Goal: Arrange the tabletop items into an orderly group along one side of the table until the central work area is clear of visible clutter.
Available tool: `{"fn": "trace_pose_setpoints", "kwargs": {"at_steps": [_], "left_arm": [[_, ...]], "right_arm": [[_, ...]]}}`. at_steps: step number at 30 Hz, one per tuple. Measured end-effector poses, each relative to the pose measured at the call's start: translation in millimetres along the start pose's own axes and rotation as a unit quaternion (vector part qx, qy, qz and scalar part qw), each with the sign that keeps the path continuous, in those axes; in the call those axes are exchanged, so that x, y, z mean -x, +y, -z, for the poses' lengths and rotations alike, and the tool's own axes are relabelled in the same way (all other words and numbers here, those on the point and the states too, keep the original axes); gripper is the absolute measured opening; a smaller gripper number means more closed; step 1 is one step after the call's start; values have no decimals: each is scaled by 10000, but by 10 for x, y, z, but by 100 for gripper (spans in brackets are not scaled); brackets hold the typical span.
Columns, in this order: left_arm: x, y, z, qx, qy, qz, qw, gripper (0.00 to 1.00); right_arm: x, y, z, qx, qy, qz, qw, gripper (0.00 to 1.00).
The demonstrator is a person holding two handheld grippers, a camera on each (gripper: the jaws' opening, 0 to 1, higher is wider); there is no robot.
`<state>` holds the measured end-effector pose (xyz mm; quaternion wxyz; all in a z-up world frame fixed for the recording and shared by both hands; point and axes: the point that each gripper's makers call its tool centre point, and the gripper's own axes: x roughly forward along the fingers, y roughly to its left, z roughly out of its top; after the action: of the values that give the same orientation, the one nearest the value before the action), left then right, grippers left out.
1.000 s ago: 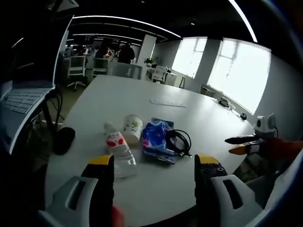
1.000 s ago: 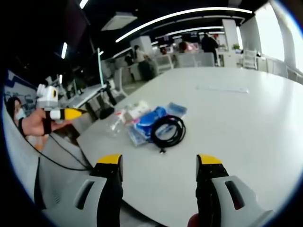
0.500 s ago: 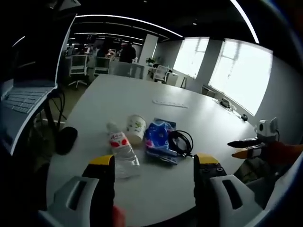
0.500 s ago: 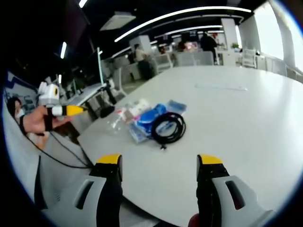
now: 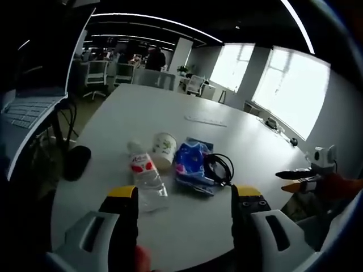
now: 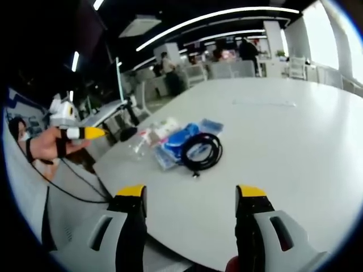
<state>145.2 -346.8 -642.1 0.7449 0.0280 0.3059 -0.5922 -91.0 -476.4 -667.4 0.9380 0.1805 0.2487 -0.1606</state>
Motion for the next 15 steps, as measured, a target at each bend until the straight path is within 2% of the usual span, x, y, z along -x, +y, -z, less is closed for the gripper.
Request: {"fn": "trace_pose_setpoints", "kwargs": {"at_steps": [15], "left_arm": [[-240,210,-17,304,178,-232,9991,64]], "right_arm": [[40,-32,66,-102,-2,77,9999,61]]}}
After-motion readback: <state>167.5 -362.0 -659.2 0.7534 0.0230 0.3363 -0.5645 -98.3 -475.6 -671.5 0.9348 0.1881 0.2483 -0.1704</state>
